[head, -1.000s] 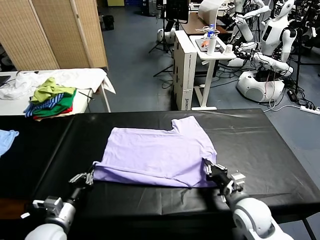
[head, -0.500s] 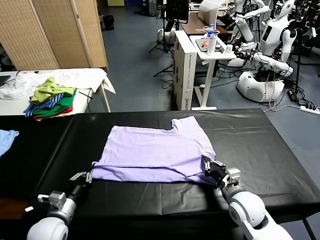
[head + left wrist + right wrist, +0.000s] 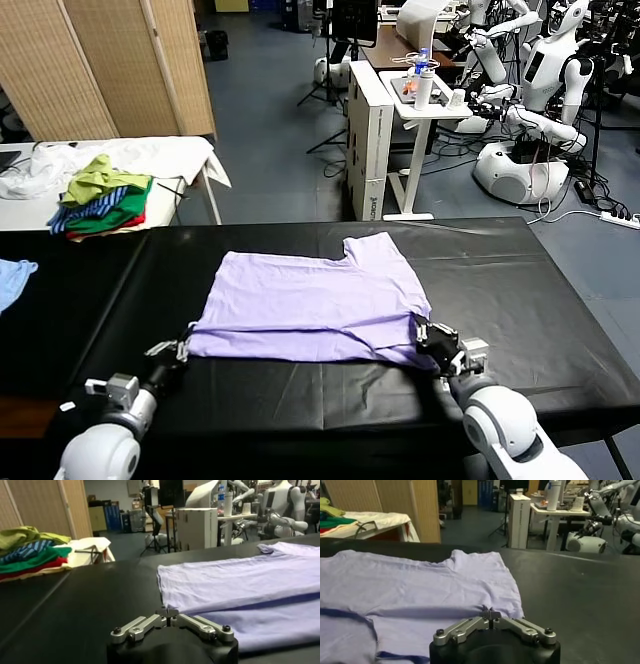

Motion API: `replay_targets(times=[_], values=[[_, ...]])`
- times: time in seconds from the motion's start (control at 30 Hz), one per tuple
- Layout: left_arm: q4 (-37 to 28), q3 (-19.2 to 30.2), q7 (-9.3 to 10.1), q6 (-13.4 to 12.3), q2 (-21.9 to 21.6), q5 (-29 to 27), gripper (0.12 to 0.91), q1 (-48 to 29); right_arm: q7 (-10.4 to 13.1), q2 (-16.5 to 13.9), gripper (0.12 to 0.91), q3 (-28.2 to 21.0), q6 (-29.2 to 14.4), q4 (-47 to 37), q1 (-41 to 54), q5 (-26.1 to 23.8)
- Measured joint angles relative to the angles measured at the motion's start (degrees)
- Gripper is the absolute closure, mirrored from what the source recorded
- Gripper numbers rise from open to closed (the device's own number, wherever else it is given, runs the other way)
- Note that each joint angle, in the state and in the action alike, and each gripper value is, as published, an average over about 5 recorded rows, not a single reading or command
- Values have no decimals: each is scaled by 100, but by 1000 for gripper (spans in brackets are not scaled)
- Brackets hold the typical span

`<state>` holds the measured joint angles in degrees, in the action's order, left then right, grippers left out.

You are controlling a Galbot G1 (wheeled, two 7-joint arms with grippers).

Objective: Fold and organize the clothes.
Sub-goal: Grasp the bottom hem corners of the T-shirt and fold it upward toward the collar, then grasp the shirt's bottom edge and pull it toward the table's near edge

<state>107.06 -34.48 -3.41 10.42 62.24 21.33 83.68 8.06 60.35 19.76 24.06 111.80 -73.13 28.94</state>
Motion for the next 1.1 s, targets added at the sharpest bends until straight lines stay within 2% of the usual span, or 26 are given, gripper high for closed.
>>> replay_targets(times=[0.07, 0.13, 0.2, 0.33, 0.4, 0.5, 0.6, 0.73, 0.93, 1.0, 1.1], values=[[4, 13, 6, 16, 13, 0, 884, -13, -47, -3, 780, 37, 26, 38, -35, 7], [30, 20, 12, 36, 28, -7, 880, -5, -113, -20, 660, 85, 67, 93, -85, 18], [79, 6, 23, 66, 46, -17, 840, 25, -183, -53, 527, 149, 108, 173, -163, 31], [219, -78, 48, 142, 90, -39, 631, 144, -271, -140, 300, 333, 150, 426, -435, 35], [288, -128, 57, 166, 104, -56, 498, 221, -302, -185, 207, 430, 163, 578, -624, 1], [366, -193, 63, 186, 114, -75, 308, 353, -347, -253, 131, 554, 169, 764, -926, -88], [413, -244, 62, 188, 137, -83, 170, 486, -396, -288, 122, 630, 147, 848, -1197, -177], [428, -270, 57, 177, 180, -83, 127, 593, -430, -272, 178, 653, 126, 904, -1476, -265], [428, -261, 34, 176, 196, -83, 124, 651, -435, -242, 376, 630, 122, 932, -1676, -327], [428, -256, 29, 178, 199, -83, 129, 667, -435, -241, 472, 629, 116, 932, -1716, -337], [422, -250, 12, 180, 198, -82, 204, 680, -435, -237, 642, 629, 106, 934, -1760, -350]])
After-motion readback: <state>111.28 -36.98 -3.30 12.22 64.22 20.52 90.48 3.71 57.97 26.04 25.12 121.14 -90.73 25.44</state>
